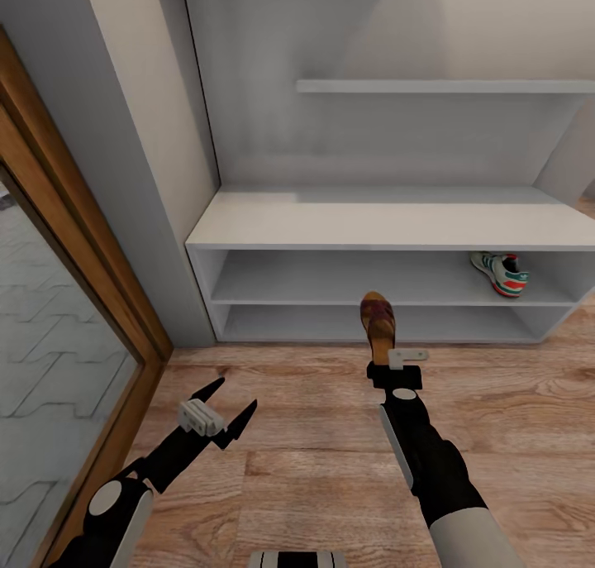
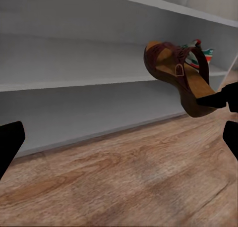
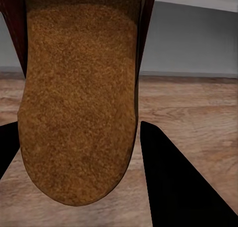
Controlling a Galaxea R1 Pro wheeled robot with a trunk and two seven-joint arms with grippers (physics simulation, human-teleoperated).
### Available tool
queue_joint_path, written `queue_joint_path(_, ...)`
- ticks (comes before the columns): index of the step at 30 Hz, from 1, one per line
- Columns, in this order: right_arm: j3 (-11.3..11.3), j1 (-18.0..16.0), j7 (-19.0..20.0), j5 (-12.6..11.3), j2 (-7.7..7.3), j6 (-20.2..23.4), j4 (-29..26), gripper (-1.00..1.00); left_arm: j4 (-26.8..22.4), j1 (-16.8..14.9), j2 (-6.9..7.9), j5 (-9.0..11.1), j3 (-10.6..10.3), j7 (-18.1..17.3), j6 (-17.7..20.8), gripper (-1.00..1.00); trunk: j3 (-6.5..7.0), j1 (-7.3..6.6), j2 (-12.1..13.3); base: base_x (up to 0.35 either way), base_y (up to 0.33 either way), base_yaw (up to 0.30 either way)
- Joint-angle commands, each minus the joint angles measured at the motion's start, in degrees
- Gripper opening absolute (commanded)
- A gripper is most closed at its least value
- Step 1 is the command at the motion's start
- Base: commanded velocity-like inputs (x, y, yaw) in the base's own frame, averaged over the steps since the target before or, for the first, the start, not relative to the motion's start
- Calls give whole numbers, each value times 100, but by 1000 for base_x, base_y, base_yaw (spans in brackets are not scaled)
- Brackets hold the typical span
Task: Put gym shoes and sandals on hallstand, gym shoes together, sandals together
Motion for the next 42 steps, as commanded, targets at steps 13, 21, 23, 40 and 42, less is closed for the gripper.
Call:
queue_joint_path(13, -5, -28, 10, 15, 0, 490, -85, -100, -8, 73, -2, 32, -3, -12, -27, 100, 0, 0, 0, 0, 0, 0)
queue_joint_path(21, 3, -41, 20, 24, 3, 1031, -422, -100, -7, 81, -3, 45, 13, -7, -24, 100, 0, 0, 0, 0, 0, 0)
queue_joint_path(23, 3, -41, 21, 22, 5, 1082, -464, -100, -6, 84, -3, 47, 18, -4, -21, 100, 0, 0, 0, 0, 0, 0)
queue_joint_path(40, 30, -41, 22, 2, 32, 1164, -544, -100, -37, 130, 40, 51, 32, -46, -17, 100, 0, 0, 0, 0, 0, 0)
queue_joint_path(42, 33, -41, 22, -2, 33, 1163, -545, -100, -38, 131, 50, 52, 30, -63, -12, 100, 0, 0, 0, 0, 0, 0)
